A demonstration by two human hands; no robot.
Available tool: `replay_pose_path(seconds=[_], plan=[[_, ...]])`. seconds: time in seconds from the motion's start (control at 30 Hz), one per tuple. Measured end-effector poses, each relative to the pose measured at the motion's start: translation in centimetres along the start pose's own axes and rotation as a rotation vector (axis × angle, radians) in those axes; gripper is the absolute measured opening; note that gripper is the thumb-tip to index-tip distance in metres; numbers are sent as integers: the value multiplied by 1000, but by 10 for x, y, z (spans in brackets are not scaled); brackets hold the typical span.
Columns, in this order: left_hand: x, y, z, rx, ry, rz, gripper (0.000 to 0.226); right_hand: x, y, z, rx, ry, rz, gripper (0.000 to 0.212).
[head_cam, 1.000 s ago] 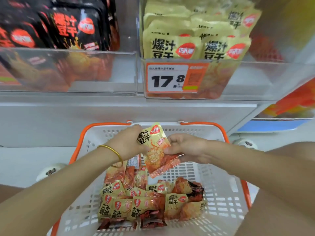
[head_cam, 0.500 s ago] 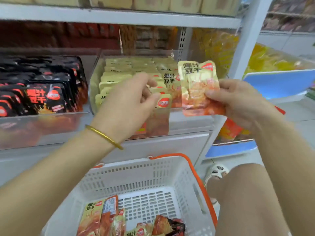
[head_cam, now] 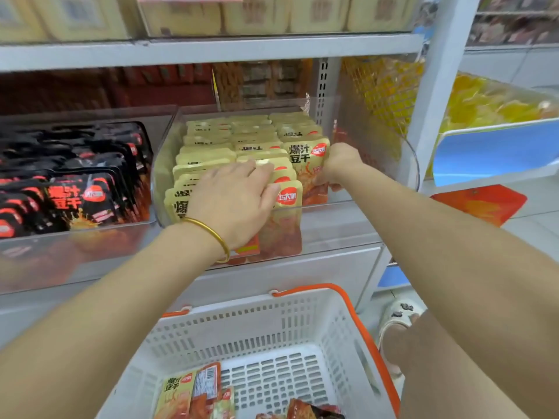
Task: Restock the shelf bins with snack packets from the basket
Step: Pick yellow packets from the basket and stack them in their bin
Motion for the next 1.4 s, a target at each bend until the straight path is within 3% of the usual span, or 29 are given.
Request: replay_pose_path(seconds=[0.17,0.27,0.4,0.47,0.57,0.67,0.73,0.8,0.9,0.97,1.0,1.03,1.07,1.1,1.13,1.2,1.4], plan=[[1,1,0,8,-1,4,69,5,-1,-1,11,40,-102,43],[-6,2,-3,18,-112,-53,67,-6,6,-13,1,-7,-83,39],[-29,4,-46,73,-415,-154,40,-36,31,-69,-257,-208,-75,35],[-23,7,-81,126,-458,-184,32,-35,39,-117,-385,-125,-14,26],[22,21,-127,216,-262,-143,28,23,33,-176,-393,290,-41,18],[89,48,-157,195,163,-30,33,135,-7,-193,-292,711,-324,12],[120,64,-170,128,394,-28,39,212,-51,-190,-168,897,-444,14],[140,74,-177,92,506,33,37,278,-97,-183,-48,983,-492,21],[151,78,-180,148,566,149,35,356,-151,-170,105,906,-422,16],[155,82,-185,151,600,164,36,392,-179,-170,244,794,-356,27],[157,86,-187,139,615,159,37,404,-188,-174,339,744,-267,14],[159,89,-188,128,619,155,36,415,-197,-177,435,695,-145,17],[161,91,-189,115,621,150,34,426,-207,-179,542,638,-19,42],[162,94,-190,104,623,148,32,431,-213,-182,653,570,79,53],[164,96,-191,96,629,147,30,436,-218,-182,713,501,148,51],[167,99,-193,74,659,140,29,440,-221,-179,751,418,195,15],[175,96,-198,38,689,102,28,432,-228,-176,782,543,140,32]])
Point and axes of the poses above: each hand's wrist, its own z-axis towards the middle knuckle, its own x-axis out of the palm, y = z × x, the point moved 5 cm from there along z, towards the middle knuckle, and after that the axes turned 13 degrees about z, right-handed, at the moved point
